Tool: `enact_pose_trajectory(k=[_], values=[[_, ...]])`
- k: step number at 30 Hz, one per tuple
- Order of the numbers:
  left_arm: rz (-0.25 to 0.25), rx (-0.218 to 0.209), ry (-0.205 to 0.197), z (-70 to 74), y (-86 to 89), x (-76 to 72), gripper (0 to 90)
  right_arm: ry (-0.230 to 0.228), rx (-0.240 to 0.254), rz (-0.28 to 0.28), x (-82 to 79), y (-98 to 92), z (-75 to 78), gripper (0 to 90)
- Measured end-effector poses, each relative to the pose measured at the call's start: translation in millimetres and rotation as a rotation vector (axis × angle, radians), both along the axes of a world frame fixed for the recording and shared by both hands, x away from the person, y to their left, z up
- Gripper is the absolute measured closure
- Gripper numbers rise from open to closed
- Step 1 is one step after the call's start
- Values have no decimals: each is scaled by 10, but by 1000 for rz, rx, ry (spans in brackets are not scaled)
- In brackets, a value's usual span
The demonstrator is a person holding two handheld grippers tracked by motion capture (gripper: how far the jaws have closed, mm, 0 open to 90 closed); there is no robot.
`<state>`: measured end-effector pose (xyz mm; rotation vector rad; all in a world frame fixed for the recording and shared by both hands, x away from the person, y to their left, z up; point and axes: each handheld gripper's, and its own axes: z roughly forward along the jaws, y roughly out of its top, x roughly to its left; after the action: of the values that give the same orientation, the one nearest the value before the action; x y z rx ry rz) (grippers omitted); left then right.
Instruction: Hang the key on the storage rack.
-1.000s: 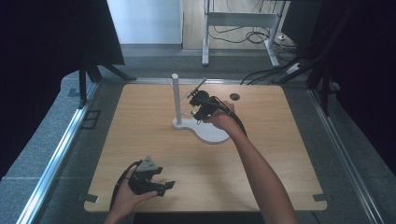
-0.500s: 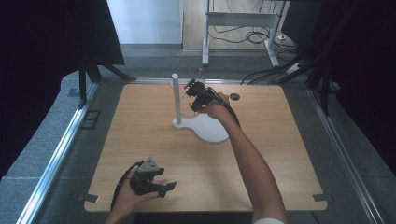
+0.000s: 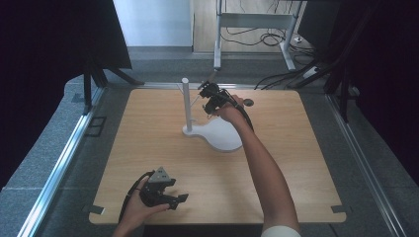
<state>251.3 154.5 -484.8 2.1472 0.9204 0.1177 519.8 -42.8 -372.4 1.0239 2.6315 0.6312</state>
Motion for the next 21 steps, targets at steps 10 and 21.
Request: enact_pose_trajectory(k=[10, 21], values=[[-2, -8, 8, -7, -17, -15, 249, -10, -9, -6, 141, 82, 97, 838], [-10, -22, 15, -4, -29, -24, 249, -29, -25, -22, 243, 150, 151, 838]])
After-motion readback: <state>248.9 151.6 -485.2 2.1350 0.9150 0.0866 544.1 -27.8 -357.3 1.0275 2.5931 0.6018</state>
